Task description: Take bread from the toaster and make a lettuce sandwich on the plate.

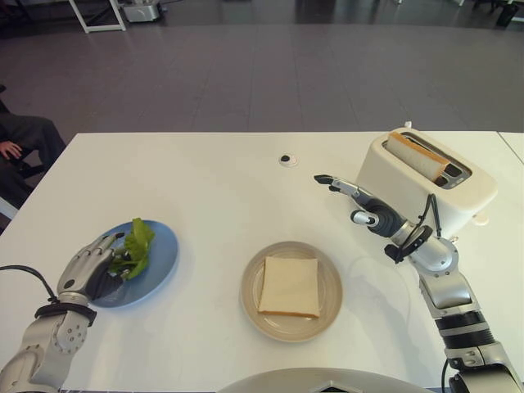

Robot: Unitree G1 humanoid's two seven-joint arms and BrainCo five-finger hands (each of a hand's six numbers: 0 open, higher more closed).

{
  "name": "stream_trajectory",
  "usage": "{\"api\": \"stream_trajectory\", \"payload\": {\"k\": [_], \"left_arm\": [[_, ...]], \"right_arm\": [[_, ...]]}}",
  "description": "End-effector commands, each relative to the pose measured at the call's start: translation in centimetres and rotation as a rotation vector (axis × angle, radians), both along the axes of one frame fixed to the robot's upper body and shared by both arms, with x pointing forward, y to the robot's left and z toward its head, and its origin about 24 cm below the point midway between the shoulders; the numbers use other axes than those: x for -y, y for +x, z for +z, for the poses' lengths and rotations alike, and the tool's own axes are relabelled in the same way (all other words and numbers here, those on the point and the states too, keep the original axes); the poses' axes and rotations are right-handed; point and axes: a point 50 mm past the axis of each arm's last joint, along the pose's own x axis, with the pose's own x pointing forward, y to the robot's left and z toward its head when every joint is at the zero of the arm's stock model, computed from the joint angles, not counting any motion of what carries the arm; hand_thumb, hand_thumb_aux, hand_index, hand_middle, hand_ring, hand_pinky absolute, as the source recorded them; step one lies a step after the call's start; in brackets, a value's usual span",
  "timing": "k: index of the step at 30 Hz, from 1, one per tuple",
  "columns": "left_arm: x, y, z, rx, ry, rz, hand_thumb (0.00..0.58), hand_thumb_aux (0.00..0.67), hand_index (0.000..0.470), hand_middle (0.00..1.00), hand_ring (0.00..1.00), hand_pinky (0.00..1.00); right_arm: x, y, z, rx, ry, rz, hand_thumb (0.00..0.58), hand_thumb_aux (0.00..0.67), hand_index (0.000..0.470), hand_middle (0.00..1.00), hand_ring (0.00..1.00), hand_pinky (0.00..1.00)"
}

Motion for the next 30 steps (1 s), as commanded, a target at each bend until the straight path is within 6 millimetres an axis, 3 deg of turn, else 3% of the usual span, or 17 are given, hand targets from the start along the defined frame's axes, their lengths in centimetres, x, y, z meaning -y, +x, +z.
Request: {"api": "stream_trajectory", "payload": {"k": [1, 3, 5, 9, 11, 15, 21, 22, 23, 24, 25, 27, 30], "left_arm": [[2.0, 0.0, 4.4, 0.122, 0.012, -0.091, 0.580, 0.670, 0.470, 0.00, 0.00, 0.00], [5.3, 0.3, 5.9, 0.158, -0.018, -0.211, 0.580, 0.670, 0.470, 0.00, 0.00, 0.00], [9.5, 0.5, 5.9, 0.129, -0.067, -0.357, 0.580, 0.670, 0.470, 0.00, 0.00, 0.00], [17.7, 0.4, 2.7, -0.025, -0.130, -0.625, 0.580, 0.670, 0.470, 0.00, 0.00, 0.00], [20.4, 0.2, 1.0, -0.086, -0.129, -0.705, 0.580, 0.670, 0.470, 0.00, 0.00, 0.00], [22.6, -0.3, -0.4, -0.126, -0.115, -0.764, 0.580, 0.670, 0.470, 0.00, 0.00, 0.00], [23.4, -0.9, -0.2, -0.140, -0.091, -0.782, 0.580, 0.659, 0.463, 0.00, 0.00, 0.00], [23.2, -0.8, -0.4, -0.152, -0.076, -0.771, 0.487, 0.402, 0.282, 0.00, 0.00, 0.00], [23.0, -0.8, -0.5, -0.158, -0.061, -0.758, 0.297, 0.202, 0.142, 0.00, 0.00, 0.00], [22.7, -0.7, -0.5, -0.161, -0.051, -0.744, 0.000, 0.000, 0.000, 0.00, 0.00, 0.00], [22.4, -0.6, -0.4, -0.162, -0.045, -0.734, 0.005, 0.003, 0.002, 0.00, 0.00, 0.00], [22.1, -0.5, -0.3, -0.159, -0.038, -0.720, 0.100, 0.060, 0.042, 0.00, 0.00, 0.00], [21.7, -0.4, -0.1, -0.156, -0.024, -0.707, 0.301, 0.205, 0.144, 0.00, 0.00, 0.00]], "right_arm": [[0.3, 0.6, 0.3, 0.018, -0.005, -0.012, 0.000, 0.000, 0.000, 0.00, 0.00, 0.00], [0.4, 0.7, 0.3, 0.019, -0.005, -0.019, 0.000, 0.000, 0.000, 0.00, 0.00, 0.00], [0.6, 0.8, 0.3, 0.021, -0.004, -0.025, 0.000, 0.000, 0.000, 0.00, 0.00, 0.00], [1.2, 1.1, 0.3, 0.022, 0.001, -0.047, 0.000, 0.000, 0.000, 0.00, 0.00, 0.00], [1.3, 1.2, 0.2, 0.021, 0.002, -0.051, 0.000, 0.000, 0.000, 0.00, 0.00, 0.00], [1.1, 1.2, 0.1, 0.019, 0.001, -0.044, 0.000, 0.000, 0.000, 0.00, 0.00, 0.00], [0.9, 1.2, -0.1, 0.016, -0.006, -0.036, 0.000, 0.000, 0.000, 0.00, 0.00, 0.00], [0.8, 1.2, -0.2, 0.015, -0.007, -0.033, 0.000, 0.000, 0.000, 0.00, 0.00, 0.00], [0.8, 1.2, -0.2, 0.014, -0.008, -0.031, 0.000, 0.000, 0.000, 0.00, 0.00, 0.00], [0.8, 1.2, -0.2, 0.014, -0.008, -0.030, 0.000, 0.000, 0.000, 0.00, 0.00, 0.00], [0.8, 1.2, -0.2, 0.013, -0.009, -0.029, 0.000, 0.000, 0.000, 0.00, 0.00, 0.00], [0.8, 1.2, -0.3, 0.012, -0.010, -0.028, 0.000, 0.000, 0.000, 0.00, 0.00, 0.00], [0.8, 1.2, -0.3, 0.011, -0.010, -0.026, 0.000, 0.000, 0.000, 0.00, 0.00, 0.00]]}}
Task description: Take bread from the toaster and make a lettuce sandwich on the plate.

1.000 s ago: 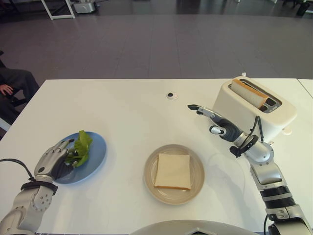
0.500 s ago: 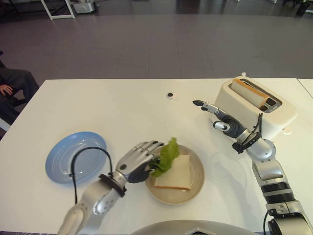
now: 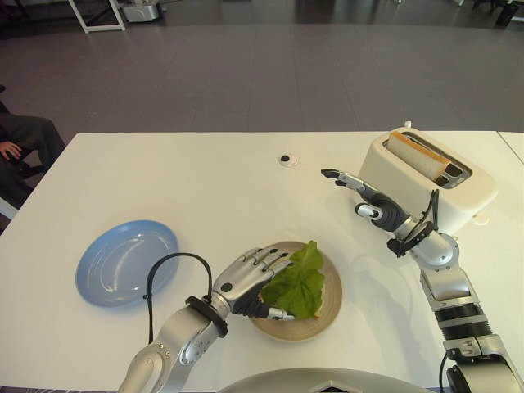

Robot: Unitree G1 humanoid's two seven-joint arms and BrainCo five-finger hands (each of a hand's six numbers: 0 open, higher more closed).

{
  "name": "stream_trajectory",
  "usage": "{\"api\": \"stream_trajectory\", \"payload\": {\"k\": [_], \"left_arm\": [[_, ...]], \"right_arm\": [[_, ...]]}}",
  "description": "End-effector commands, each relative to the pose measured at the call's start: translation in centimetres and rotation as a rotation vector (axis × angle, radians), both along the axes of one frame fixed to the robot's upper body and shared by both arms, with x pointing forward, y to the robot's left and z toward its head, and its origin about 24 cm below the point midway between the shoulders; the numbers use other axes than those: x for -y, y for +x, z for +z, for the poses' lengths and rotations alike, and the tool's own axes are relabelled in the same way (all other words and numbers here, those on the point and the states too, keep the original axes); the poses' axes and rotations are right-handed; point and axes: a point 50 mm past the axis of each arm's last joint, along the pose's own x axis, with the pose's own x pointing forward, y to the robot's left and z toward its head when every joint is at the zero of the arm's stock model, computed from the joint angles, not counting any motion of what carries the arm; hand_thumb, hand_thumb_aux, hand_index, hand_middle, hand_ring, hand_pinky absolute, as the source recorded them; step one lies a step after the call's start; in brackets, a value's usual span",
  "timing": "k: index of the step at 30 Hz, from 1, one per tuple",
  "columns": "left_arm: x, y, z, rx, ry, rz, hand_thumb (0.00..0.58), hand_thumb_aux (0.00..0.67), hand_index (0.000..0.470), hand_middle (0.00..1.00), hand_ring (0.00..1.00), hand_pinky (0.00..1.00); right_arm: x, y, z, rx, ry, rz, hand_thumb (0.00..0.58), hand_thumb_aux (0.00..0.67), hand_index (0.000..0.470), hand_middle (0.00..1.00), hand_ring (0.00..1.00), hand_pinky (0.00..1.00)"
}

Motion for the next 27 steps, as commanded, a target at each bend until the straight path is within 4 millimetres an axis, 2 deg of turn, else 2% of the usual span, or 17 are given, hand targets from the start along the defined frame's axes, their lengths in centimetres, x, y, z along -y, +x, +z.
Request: {"api": "stream_trajectory", "payload": {"k": [1, 2, 4, 6, 7, 8, 9, 12, 14, 16, 19, 21, 23, 24, 25, 26, 27], "left_arm": [[-0.6, 0.0, 0.0, -0.006, 0.030, 0.018, 0.371, 0.268, 0.188, 0.00, 0.00, 0.00], [-0.7, 0.0, 0.0, -0.006, 0.033, 0.018, 0.449, 0.352, 0.247, 0.00, 0.00, 0.00], [-0.8, 0.1, 0.0, -0.005, 0.037, 0.018, 0.506, 0.431, 0.302, 0.00, 0.00, 0.00], [-0.9, 0.1, 0.3, 0.008, 0.025, 0.023, 0.505, 0.428, 0.300, 0.00, 0.00, 0.00], [-1.0, 0.2, 0.6, 0.022, 0.000, 0.030, 0.489, 0.405, 0.284, 0.00, 0.00, 0.00], [-1.0, 0.4, 1.1, 0.040, -0.055, 0.037, 0.216, 0.139, 0.098, 0.00, 0.00, 0.00], [-0.9, 0.6, 1.7, 0.050, -0.167, 0.044, 0.000, 0.000, 0.000, 0.00, 0.00, 0.00], [-1.4, 1.4, 2.3, 0.076, -0.403, 0.070, 0.000, 0.000, 0.000, 0.00, 0.00, 0.00], [-1.4, 1.3, 2.6, 0.070, -0.507, 0.061, 0.000, 0.000, 0.000, 0.00, 0.00, 0.00], [-1.3, 1.2, 2.7, 0.050, -0.602, 0.050, 0.000, 0.000, 0.000, 0.00, 0.00, 0.00], [-1.4, 1.3, 2.2, 0.009, -0.743, 0.058, 0.000, 0.000, 0.000, 0.00, 0.00, 0.00], [-1.7, 1.6, 1.6, -0.019, -0.871, 0.081, 0.000, 0.000, 0.000, 0.00, 0.00, 0.00], [-1.8, 2.0, 0.8, -0.045, -0.975, 0.098, 0.000, 0.000, 0.000, 0.00, 0.00, 0.00], [-1.7, 2.0, 0.6, -0.056, -1.001, 0.089, 0.000, 0.000, 0.000, 0.00, 0.00, 0.00], [-1.5, 2.1, 0.4, -0.066, -1.016, 0.076, 0.000, 0.000, 0.000, 0.00, 0.00, 0.00], [-1.4, 2.1, 0.3, -0.073, -1.022, 0.064, 0.000, 0.000, 0.000, 0.00, 0.00, 0.00], [-1.2, 2.1, 0.1, -0.079, -1.017, 0.056, 0.000, 0.000, 0.000, 0.00, 0.00, 0.00]], "right_arm": [[-0.1, 0.1, 0.0, 0.000, -0.016, 0.009, 0.000, 0.000, 0.000, 0.00, 0.00, 0.00], [-0.1, 0.2, 0.0, 0.000, -0.016, 0.008, 0.000, 0.000, 0.000, 0.00, 0.00, 0.00], [-0.1, 0.2, 0.0, 0.000, -0.016, 0.007, 0.000, 0.000, 0.000, 0.00, 0.00, 0.00], [-0.1, 0.2, 0.1, 0.005, -0.016, 0.007, 0.000, 0.000, 0.000, 0.00, 0.00, 0.00], [-0.1, 0.1, 0.3, 0.021, -0.016, 0.009, 0.000, 0.000, 0.000, 0.00, 0.00, 0.00], [0.0, 0.0, 0.8, 0.051, -0.012, 0.014, 0.000, 0.000, 0.000, 0.00, 0.00, 0.00], [0.1, 0.0, 1.6, 0.101, -0.009, 0.009, 0.000, 0.000, 0.000, 0.00, 0.00, 0.00], [1.7, -0.1, 4.9, 0.326, -0.104, -0.070, 0.000, 0.000, 0.000, 0.00, 0.00, 0.00], [3.7, 0.1, 7.8, 0.466, -0.185, -0.168, 0.000, 0.000, 0.000, 0.00, 0.00, 0.00], [6.1, 0.6, 9.7, 0.561, -0.321, -0.302, 0.000, 0.000, 0.000, 0.00, 0.00, 0.00], [9.7, 1.7, 9.6, 0.549, -0.550, -0.474, 0.000, 0.000, 0.000, 0.00, 0.00, 0.00], [11.9, 2.5, 8.6, 0.491, -0.664, -0.564, 0.000, 0.000, 0.000, 0.00, 0.00, 0.00], [13.2, 3.0, 7.4, 0.420, -0.732, -0.614, 0.005, 0.003, 0.002, 0.00, 0.00, 0.00], [13.6, 3.2, 6.9, 0.391, -0.743, -0.632, 0.198, 0.126, 0.088, 0.00, 0.00, 0.00], [13.9, 3.3, 6.5, 0.365, -0.751, -0.647, 0.443, 0.344, 0.241, 0.00, 0.00, 0.00], [14.2, 3.4, 6.2, 0.345, -0.754, -0.657, 0.489, 0.405, 0.284, 0.00, 0.00, 0.00], [14.3, 3.6, 5.9, 0.322, -0.756, -0.661, 0.560, 0.547, 0.383, 0.00, 0.00, 0.00]]}}
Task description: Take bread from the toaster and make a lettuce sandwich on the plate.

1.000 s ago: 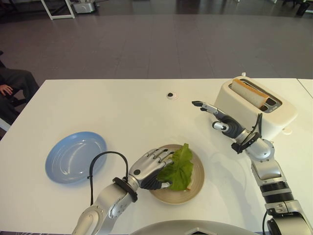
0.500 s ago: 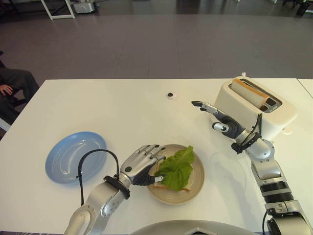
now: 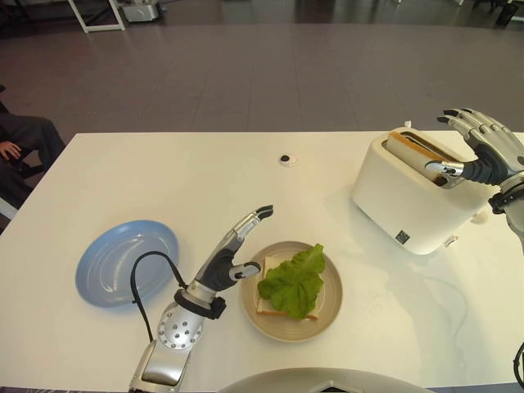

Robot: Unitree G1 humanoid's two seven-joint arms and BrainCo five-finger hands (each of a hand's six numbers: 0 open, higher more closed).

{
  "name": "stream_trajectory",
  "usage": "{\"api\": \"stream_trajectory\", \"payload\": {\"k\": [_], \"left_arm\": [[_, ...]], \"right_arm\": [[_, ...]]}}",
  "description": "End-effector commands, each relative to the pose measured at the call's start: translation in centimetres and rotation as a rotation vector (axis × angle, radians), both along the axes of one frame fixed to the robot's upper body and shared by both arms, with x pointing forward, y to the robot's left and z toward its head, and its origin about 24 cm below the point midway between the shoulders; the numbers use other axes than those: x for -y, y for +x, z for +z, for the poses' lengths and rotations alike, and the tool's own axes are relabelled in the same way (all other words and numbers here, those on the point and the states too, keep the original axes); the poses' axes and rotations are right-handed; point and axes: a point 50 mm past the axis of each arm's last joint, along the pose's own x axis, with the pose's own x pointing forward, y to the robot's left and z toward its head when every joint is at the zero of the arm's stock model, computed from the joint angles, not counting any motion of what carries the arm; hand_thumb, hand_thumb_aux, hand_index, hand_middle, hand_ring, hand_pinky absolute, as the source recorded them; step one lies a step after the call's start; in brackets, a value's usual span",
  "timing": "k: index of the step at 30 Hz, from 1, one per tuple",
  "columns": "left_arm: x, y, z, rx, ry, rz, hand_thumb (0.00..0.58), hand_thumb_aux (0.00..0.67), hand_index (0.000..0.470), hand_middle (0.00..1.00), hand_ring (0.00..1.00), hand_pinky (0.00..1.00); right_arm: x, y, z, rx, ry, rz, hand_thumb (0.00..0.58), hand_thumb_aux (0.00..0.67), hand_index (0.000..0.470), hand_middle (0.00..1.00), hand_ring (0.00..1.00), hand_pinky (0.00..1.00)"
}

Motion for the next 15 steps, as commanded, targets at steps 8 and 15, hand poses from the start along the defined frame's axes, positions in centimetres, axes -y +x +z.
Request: {"api": "stream_trajectory", "payload": {"k": [8, 15], "left_arm": [[0.2, 0.2, -1.4, -0.019, 0.017, -0.036, 0.000, 0.000, 0.000, 0.00, 0.00, 0.00], [-0.1, 0.4, -1.4, -0.011, 0.013, -0.025, 0.000, 0.000, 0.000, 0.00, 0.00, 0.00]], "right_arm": [[-1.7, 0.5, -2.1, -0.126, 0.144, 0.106, 0.580, 0.670, 0.470, 0.00, 0.00, 0.00], [-1.7, 0.6, 1.0, -0.001, 0.478, 0.174, 0.580, 0.670, 0.470, 0.00, 0.00, 0.00]]}}
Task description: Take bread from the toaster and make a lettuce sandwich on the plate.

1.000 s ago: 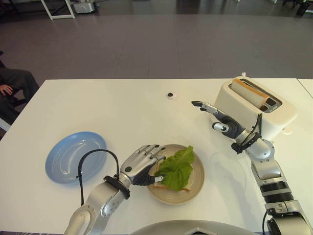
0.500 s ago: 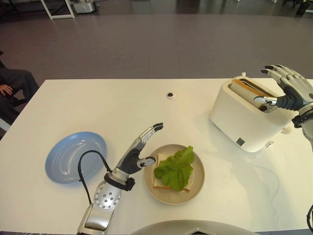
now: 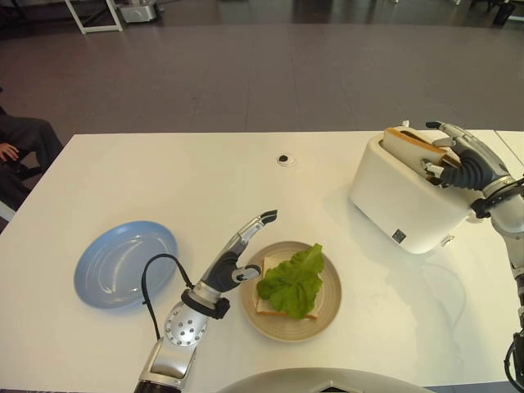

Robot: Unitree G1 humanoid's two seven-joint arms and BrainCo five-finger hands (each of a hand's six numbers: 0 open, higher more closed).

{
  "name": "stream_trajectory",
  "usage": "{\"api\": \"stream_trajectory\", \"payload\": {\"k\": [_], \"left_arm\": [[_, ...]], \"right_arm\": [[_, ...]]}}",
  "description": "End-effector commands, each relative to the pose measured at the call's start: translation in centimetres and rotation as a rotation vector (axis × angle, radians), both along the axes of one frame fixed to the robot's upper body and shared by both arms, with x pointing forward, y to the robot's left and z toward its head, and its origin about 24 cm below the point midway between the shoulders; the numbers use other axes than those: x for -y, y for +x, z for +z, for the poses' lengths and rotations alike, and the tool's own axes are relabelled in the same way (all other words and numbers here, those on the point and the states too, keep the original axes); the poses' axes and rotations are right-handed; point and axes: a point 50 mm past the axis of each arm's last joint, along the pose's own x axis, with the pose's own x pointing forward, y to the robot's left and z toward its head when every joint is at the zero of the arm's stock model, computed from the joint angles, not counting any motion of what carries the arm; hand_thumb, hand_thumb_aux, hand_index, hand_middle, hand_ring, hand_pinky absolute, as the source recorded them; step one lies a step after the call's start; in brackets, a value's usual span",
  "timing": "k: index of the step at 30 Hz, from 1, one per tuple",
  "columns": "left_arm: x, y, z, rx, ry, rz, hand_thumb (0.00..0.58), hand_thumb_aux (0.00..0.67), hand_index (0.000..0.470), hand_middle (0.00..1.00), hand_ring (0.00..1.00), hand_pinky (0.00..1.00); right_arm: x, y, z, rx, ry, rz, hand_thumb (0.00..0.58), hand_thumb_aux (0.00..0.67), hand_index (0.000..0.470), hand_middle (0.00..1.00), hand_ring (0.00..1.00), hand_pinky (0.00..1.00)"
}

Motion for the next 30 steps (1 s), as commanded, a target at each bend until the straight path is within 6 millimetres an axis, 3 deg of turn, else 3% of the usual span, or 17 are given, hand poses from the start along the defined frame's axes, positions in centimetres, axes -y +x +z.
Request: {"api": "stream_trajectory", "payload": {"k": [1, 4, 7, 11, 15, 22, 30], "left_arm": [[-0.3, 0.2, -0.1, 0.005, 0.001, 0.012, 0.000, 0.000, 0.000, 0.00, 0.00, 0.00], [-1.0, 0.3, 0.4, 0.030, -0.020, 0.034, 0.000, 0.000, 0.000, 0.00, 0.00, 0.00], [-1.6, 0.4, 0.7, 0.050, -0.028, 0.054, 0.000, 0.000, 0.000, 0.00, 0.00, 0.00], [-2.1, 0.5, 1.8, 0.112, 0.005, 0.062, 0.000, 0.000, 0.000, 0.00, 0.00, 0.00], [-3.0, -0.3, 5.0, 0.245, 0.077, 0.072, 0.000, 0.000, 0.000, 0.00, 0.00, 0.00], [-2.1, -2.3, 6.5, 0.322, 0.248, 0.036, 0.000, 0.000, 0.000, 0.00, 0.00, 0.00], [-0.5, -2.9, 5.9, 0.332, 0.395, -0.027, 0.000, 0.000, 0.000, 0.00, 0.00, 0.00]], "right_arm": [[0.2, 0.0, 2.7, 0.065, 0.270, 0.056, 0.580, 0.670, 0.470, 0.00, 0.00, 0.00], [1.3, -0.9, 5.7, 0.096, 0.534, 0.135, 0.580, 0.670, 0.470, 0.00, 0.00, 0.00], [-0.3, -2.0, 6.3, -0.004, 0.719, 0.318, 0.580, 0.670, 0.470, 0.00, 0.00, 0.00], [-6.2, -4.2, 2.8, -0.400, 0.887, 0.580, 0.580, 0.670, 0.470, 0.00, 0.00, 0.00], [-11.4, -6.8, -2.5, -0.735, 0.922, 0.628, 0.580, 0.670, 0.470, 0.00, 0.00, 0.00], [-14.6, -8.6, -8.0, -0.911, 0.791, 0.552, 0.580, 0.670, 0.470, 0.00, 0.00, 0.00], [-15.0, -9.4, -9.9, -0.875, 0.576, 0.520, 0.580, 0.670, 0.470, 0.00, 0.00, 0.00]]}}
